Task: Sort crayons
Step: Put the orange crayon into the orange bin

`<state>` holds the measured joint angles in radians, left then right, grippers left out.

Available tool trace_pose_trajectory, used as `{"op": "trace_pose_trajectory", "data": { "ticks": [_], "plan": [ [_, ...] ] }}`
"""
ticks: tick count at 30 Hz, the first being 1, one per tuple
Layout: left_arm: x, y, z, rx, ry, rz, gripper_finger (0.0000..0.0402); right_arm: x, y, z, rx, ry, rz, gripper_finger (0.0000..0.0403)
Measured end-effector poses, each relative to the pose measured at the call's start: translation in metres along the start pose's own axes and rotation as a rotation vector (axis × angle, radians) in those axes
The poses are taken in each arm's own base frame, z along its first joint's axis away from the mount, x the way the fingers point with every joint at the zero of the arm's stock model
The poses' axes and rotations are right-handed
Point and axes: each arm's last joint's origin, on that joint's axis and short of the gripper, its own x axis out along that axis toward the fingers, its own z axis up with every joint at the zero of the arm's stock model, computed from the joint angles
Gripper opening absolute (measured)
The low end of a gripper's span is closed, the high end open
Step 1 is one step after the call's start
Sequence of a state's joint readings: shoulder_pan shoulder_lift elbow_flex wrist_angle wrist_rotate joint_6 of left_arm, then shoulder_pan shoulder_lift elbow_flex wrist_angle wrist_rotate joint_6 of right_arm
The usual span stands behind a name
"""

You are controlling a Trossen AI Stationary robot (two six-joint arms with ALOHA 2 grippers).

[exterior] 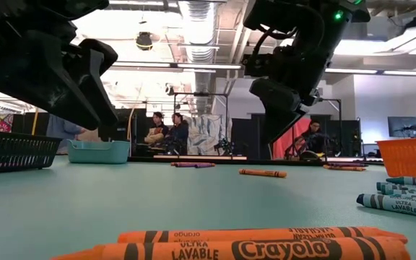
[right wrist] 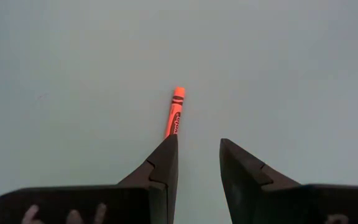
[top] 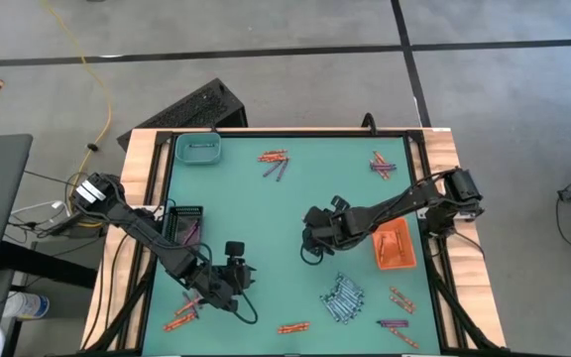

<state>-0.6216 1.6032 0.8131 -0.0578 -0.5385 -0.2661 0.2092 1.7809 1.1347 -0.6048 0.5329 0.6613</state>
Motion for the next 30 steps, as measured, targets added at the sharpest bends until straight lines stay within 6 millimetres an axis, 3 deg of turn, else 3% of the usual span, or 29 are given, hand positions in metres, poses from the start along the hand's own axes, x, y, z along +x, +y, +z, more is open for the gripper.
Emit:
{"op": "trace_pose_trajectory", "data": {
  "ticks": [30],
  "plan": [
    [0.0000,0.0000,0.0000,0.001,0.000,0.000,0.0125,-0.0002,0.0002,0.0000,0.001,0.006,0.009,0.0112]
  ]
}}
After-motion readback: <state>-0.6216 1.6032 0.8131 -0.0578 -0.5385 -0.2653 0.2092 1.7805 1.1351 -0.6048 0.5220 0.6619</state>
